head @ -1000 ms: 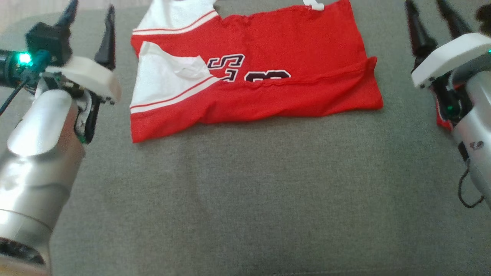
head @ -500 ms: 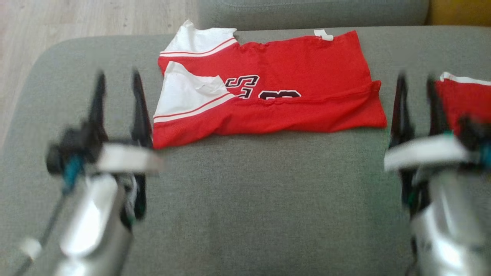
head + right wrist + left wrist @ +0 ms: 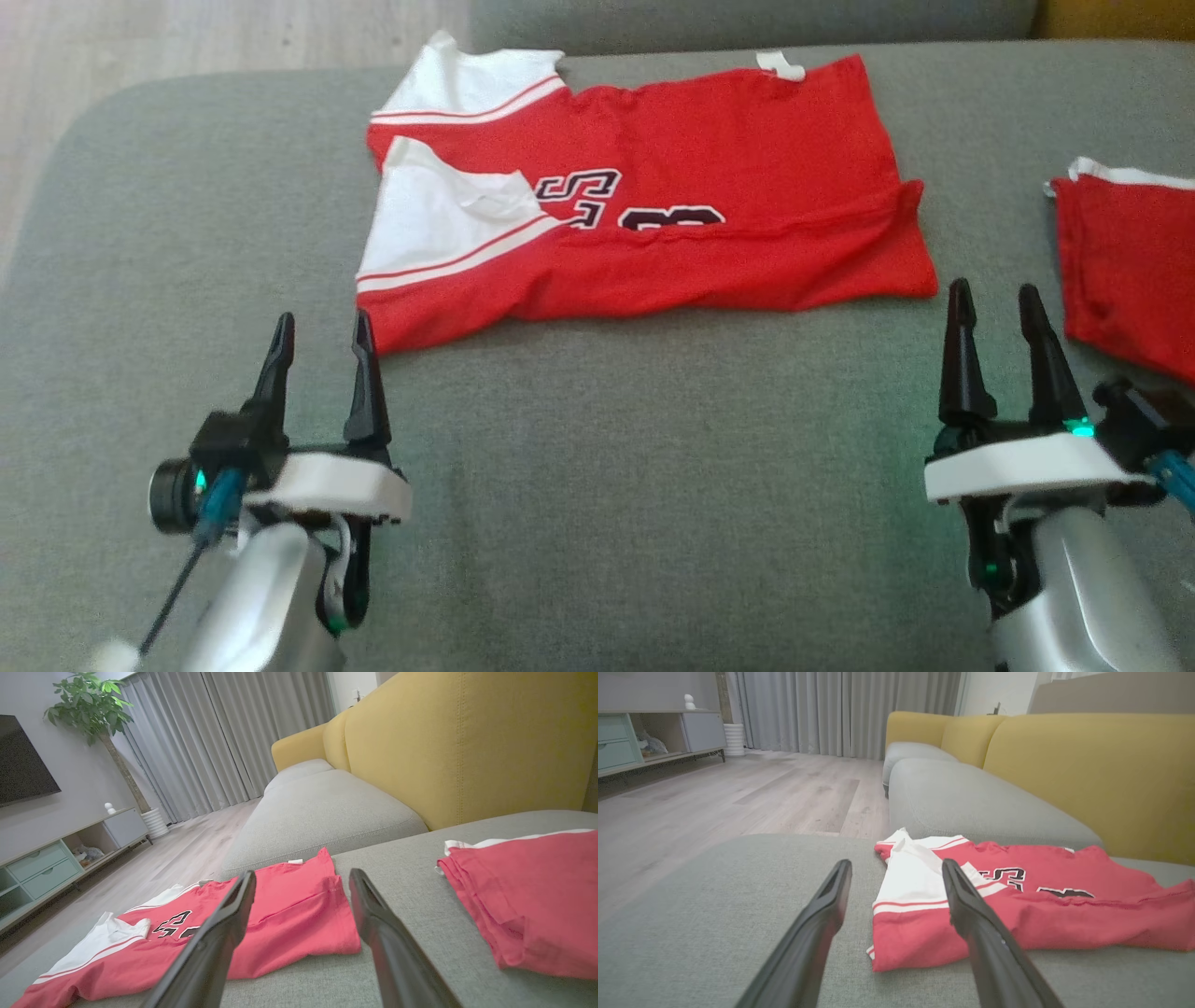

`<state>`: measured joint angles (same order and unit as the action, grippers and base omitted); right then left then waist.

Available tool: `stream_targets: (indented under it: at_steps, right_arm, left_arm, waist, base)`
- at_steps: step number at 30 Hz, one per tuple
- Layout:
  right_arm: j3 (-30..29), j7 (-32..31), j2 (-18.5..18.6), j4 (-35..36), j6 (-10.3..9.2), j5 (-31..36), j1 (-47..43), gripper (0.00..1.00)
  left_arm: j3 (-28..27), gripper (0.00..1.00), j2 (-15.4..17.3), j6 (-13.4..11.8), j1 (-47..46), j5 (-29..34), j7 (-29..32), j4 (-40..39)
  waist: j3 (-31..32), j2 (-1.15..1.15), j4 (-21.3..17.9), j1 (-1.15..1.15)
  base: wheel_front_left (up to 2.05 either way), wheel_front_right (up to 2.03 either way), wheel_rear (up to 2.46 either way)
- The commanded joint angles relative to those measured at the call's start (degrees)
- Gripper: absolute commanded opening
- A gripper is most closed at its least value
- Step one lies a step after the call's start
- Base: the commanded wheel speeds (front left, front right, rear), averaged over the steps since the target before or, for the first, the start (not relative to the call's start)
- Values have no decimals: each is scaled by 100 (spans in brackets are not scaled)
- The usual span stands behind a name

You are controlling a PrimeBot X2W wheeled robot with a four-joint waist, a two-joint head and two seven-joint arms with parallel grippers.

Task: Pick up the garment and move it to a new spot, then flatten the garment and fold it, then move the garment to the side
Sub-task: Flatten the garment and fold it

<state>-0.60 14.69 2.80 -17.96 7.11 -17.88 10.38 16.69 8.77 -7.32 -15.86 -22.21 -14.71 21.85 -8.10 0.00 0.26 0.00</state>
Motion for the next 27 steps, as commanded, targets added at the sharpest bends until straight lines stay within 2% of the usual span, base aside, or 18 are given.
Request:
stream_targets:
  at_steps: [1,7,13,20,21,27]
  right_arm:
    - [208,30,9,245,37,2,267,100]
    - [392,30,9,313,37,-92,311,100]
    - [564,30,9,356,37,-172,345,100]
    - [588,30,9,398,37,-211,353,100]
    - [597,30,9,399,37,-211,349,100]
    - [459,30,8,332,37,-152,356,100]
  left_arm:
    - [-185,100,101,82,-491,-9,66,188]
    - [-120,100,172,191,-1040,-72,632,1167]
    - [-215,100,320,58,-1539,-125,1020,2212]
    - [-194,100,386,135,-1807,-215,1404,3082]
    - [-171,0,365,230,-1837,-255,1467,3214]
    - [-102,0,281,403,-1942,-256,1026,3215]
  waist:
    - [-148,0,-119,0]
    - [-411,0,-323,0]
    - [-651,0,-535,0]
    - [-747,0,-642,0]
    - [-746,0,-650,0]
    - [-649,0,-552,0]
  base:
    - [0,0,0]
    - [0,0,0]
    - [0,0,0]
    - [0,0,0]
    - [0,0,0]
    - [0,0,0]
